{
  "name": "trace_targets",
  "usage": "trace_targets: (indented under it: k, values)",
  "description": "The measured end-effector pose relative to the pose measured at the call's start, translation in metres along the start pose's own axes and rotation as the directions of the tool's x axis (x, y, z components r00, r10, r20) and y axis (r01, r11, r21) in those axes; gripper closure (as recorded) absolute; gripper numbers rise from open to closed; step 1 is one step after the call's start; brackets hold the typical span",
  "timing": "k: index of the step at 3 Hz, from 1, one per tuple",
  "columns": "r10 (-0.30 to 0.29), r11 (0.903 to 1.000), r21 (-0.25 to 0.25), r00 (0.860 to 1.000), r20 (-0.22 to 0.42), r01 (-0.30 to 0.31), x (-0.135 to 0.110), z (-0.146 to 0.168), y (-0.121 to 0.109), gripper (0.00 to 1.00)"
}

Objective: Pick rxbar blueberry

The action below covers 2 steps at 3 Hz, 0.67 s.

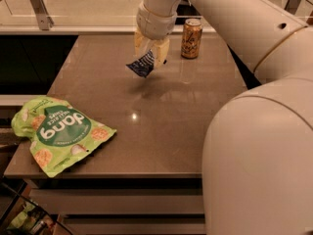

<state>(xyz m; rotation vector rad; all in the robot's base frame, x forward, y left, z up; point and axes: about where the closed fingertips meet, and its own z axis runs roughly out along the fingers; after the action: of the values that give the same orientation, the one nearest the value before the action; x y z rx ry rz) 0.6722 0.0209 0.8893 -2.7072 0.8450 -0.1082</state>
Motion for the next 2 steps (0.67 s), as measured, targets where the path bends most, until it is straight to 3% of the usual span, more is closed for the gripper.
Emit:
trace_targets:
  k: [2]
  values:
    - [0.009,0.9984,0.057,1.0,-0.012,-0.008,-0.004,-0.043,0.007,1.0]
